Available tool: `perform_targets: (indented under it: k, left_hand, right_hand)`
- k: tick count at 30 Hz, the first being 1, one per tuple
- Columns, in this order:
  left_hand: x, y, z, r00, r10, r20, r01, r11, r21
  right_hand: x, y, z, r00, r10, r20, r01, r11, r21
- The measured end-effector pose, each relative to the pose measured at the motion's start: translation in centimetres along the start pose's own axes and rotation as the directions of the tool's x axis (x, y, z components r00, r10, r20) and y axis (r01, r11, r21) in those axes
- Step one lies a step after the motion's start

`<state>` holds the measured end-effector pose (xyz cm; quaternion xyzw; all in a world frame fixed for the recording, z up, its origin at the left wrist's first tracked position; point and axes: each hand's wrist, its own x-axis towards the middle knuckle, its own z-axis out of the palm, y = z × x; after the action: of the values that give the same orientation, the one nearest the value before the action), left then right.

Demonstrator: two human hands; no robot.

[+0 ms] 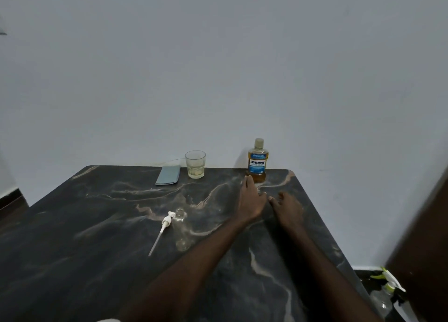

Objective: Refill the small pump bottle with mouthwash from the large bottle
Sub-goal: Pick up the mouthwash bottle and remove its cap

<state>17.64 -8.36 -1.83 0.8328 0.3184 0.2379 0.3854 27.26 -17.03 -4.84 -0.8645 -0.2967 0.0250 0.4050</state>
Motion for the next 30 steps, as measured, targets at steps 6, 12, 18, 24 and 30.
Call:
perform_targets:
  k: [6,12,18,24,30]
  left_hand:
    - [7.7,-1.2,1.6,0.995,-0.102,-0.025,0.1,0.993,-0.056]
    - [11.5,-2.2,2.1,0.986,-0.163,-0.032,0.158,0.981,-0.116]
    - [11.0,-2.6,2.0,0.995,-0.098,-0.014,0.096,0.991,-0.098]
    - [7.2,-3.0,1.0,0.999,-0.053,-0.011,0.052,0.993,-0.108]
    - [0.1,-4.3,-0.3,1.0,-0.017,0.007,0.017,0.998,-0.056]
  right_hand:
    - [6.7,-2.2,2.0,0.999,-0.021,0.033,0.021,1.0,-0.014]
    - [10.8,-4.1,3.4,0.999,-0.028,0.039,0.025,0.997,0.08]
    - [10.4,-3.8,3.8,0.998,-0.059,0.031,0.053,0.986,0.16]
    - [6.2,-3.6,2.4,0.996,-0.09,0.023,0.086,0.989,0.121]
    - [-2.0,-3.2,0.3,0.99,-0.132,0.054,0.123,0.982,0.141]
